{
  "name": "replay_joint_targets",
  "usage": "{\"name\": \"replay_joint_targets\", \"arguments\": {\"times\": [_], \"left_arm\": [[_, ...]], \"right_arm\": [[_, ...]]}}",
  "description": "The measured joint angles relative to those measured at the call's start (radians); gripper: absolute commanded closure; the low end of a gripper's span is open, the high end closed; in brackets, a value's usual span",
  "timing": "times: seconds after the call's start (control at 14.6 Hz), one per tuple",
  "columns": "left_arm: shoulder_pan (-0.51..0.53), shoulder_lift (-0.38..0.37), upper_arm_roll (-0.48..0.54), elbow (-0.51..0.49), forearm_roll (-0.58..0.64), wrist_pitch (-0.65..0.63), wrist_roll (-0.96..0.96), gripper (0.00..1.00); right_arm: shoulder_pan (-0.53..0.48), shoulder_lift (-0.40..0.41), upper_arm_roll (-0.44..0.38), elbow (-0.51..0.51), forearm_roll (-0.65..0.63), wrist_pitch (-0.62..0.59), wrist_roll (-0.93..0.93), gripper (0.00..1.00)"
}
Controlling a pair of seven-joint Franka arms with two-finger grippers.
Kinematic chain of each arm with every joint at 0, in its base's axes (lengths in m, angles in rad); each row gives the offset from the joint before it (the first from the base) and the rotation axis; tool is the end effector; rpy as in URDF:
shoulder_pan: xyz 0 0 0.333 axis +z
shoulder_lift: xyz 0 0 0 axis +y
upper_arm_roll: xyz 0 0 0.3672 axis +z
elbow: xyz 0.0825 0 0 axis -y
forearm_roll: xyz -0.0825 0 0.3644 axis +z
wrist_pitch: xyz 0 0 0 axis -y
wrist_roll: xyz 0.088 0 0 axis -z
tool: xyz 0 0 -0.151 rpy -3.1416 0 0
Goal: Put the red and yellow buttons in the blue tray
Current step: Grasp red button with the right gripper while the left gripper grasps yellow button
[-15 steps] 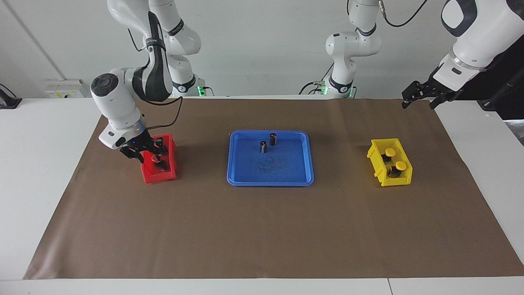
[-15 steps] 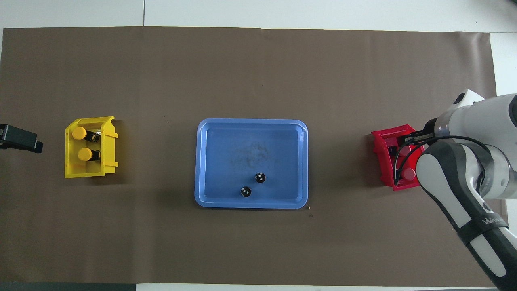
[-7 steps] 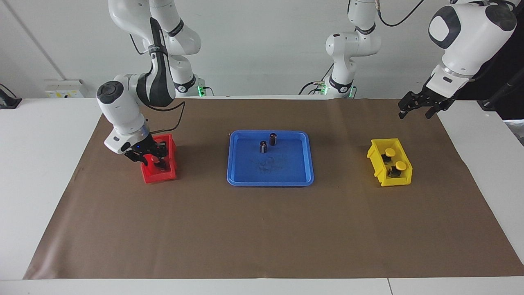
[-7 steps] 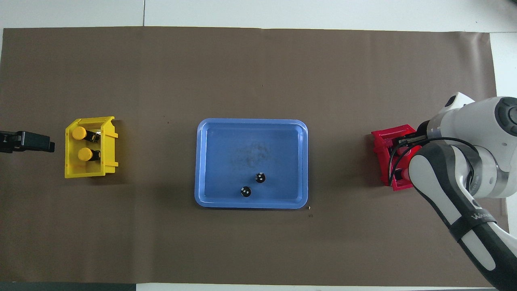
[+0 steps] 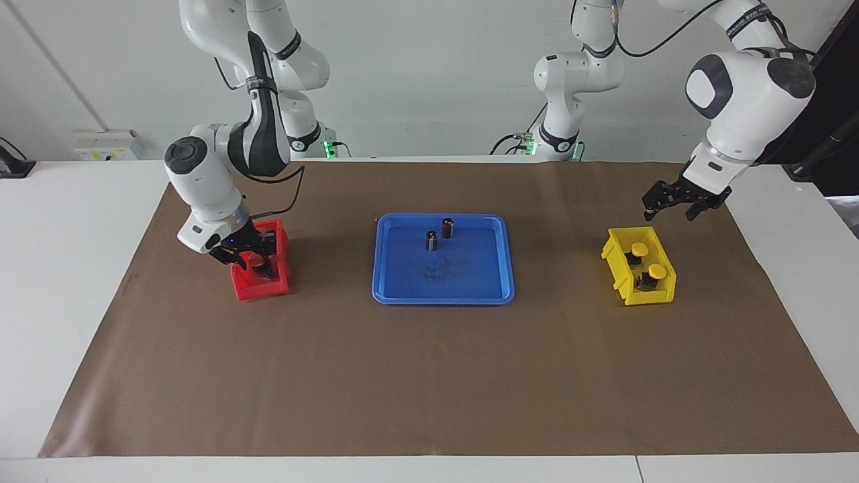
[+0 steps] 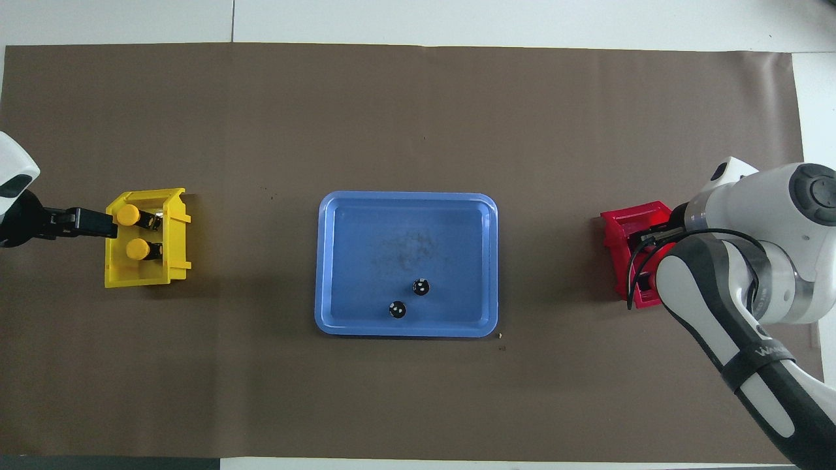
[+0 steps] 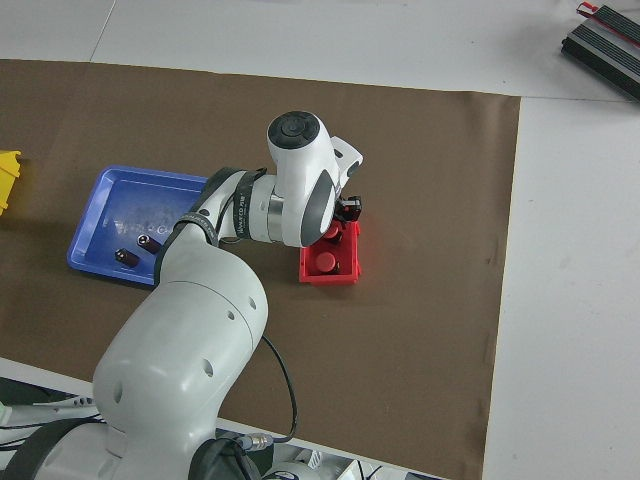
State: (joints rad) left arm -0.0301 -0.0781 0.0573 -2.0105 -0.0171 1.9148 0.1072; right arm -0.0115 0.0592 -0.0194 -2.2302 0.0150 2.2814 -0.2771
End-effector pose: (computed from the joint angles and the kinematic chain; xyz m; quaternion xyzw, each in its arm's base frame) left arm 0.5088 0.0126 0.5012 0.9992 -0.0371 -0.0082 0.0108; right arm 0.5193 -0.0151 0.3652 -0.9930 -0.1179 0.0032 0.0056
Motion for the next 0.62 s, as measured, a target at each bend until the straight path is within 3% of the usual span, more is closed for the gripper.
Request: {"name": "replay_joint_targets", "arguments": {"times": [0.27,0.55,0.62], "left_arm": [[0.0,0.042,0.0,-0.003,0.0,0.035,-0.001,0.04],[0.001,0.11,0.0,-0.008,0.0,0.133,-0.002,0.24],[0.001,0.127,0.0,-0.008,0.0,0.152,-0.002,0.28]], "right_arm": [[-0.003,0.0,-0.001,-0.002,0.0,0.0,-0.011,0.52],[-0.003,0.0,-0.001,-0.006,0.0,0.0,-0.011,0.81],[-0.003,0.0,-0.001,-0.006,0.0,0.002,-0.012,0.81]]}}
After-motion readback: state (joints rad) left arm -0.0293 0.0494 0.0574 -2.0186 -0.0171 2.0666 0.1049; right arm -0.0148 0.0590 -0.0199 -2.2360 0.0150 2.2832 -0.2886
